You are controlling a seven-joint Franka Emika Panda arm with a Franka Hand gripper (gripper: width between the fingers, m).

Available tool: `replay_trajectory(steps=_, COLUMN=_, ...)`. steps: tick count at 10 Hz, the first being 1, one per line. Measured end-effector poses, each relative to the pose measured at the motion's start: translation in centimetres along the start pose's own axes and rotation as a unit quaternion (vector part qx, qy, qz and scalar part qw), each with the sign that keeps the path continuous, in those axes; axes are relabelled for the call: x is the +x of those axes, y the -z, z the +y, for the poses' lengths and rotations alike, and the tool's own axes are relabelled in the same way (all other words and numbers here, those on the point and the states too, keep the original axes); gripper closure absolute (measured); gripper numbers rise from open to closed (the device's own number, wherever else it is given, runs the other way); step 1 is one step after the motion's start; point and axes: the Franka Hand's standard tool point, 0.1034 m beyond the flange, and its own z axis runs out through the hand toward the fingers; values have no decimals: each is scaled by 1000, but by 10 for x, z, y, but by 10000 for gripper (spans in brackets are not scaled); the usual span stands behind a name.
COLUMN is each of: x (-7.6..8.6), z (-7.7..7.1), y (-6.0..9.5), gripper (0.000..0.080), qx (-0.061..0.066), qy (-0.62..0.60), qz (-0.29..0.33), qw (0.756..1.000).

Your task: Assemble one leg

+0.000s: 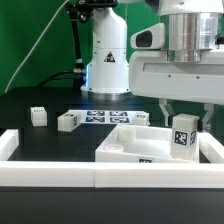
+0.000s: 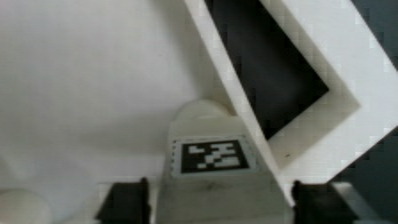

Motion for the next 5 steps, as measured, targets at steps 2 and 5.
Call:
replay_trajectory(steps=2, x=0, z=0, y=0, gripper=246, qx=0, qy=0, qz=0, qw=1000)
replay_trajectory(steps=5, x=0, z=0, y=0, gripper=156, qx=0, qy=0, qz=0, qw=1000)
